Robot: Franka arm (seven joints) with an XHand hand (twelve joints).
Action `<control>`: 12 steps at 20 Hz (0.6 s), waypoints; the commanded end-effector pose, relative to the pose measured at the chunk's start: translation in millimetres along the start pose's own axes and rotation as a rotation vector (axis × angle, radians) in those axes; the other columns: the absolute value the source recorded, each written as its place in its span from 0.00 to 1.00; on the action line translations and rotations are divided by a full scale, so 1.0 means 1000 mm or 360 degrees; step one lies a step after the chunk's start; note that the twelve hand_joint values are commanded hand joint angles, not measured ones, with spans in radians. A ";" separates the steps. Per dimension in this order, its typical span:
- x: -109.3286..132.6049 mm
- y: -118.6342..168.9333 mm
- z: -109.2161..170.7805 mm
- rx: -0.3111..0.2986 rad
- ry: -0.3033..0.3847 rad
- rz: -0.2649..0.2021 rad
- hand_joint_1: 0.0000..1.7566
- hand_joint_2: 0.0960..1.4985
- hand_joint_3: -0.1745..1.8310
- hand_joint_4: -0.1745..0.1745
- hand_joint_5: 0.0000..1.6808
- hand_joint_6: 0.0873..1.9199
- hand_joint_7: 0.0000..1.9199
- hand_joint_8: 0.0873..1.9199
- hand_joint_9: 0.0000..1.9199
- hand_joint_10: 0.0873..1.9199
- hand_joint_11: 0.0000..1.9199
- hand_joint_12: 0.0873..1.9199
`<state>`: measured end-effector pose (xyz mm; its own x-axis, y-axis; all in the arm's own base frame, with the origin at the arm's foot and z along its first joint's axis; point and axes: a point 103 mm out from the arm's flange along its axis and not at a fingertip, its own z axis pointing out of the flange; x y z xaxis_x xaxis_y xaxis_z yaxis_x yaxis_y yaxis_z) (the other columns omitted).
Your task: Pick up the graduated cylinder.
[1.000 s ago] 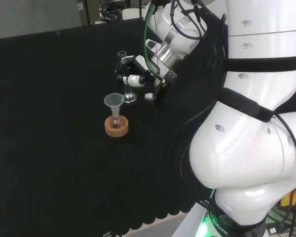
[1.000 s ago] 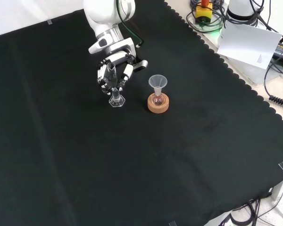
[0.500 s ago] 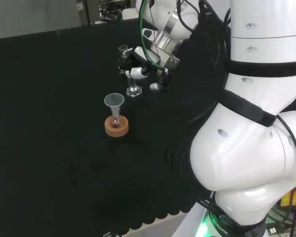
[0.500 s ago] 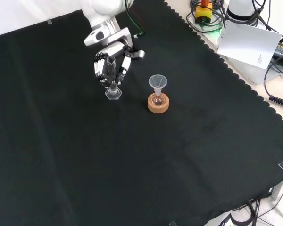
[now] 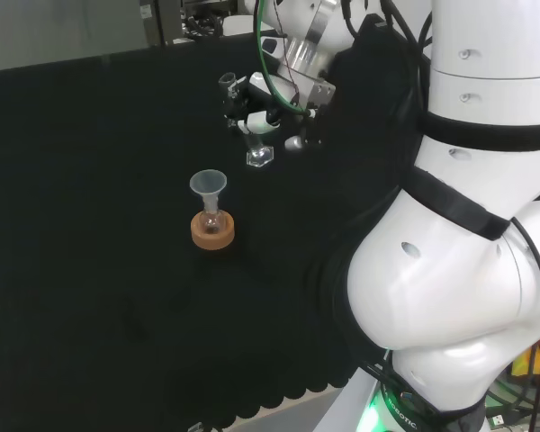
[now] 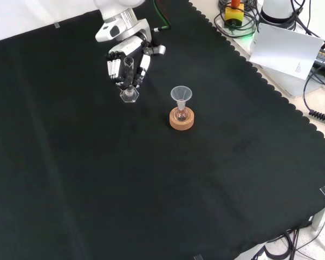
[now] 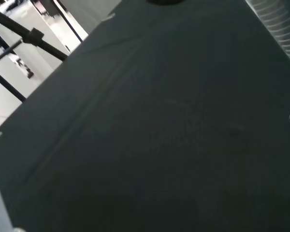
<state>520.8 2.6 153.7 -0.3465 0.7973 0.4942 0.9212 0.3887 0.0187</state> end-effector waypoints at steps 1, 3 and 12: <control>0.012 -0.015 -0.011 0.0103 -0.0087 0.0031 0.76 0.77 0.09 0.22 0.57 0.33 0.44 0.63 0.69 0.02 0.57 0.41; 0.017 -0.020 -0.015 0.0137 -0.0116 0.0036 0.76 0.77 0.09 0.23 0.58 0.32 0.44 0.63 0.70 0.02 0.57 0.40; 0.033 -0.049 -0.030 0.0276 -0.0235 0.0107 0.76 0.77 0.09 0.24 0.58 0.31 0.44 0.62 0.70 0.02 0.57 0.40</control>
<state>487.8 -3.0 188.1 -0.3328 0.8583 0.3905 0.9103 0.4005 -0.1044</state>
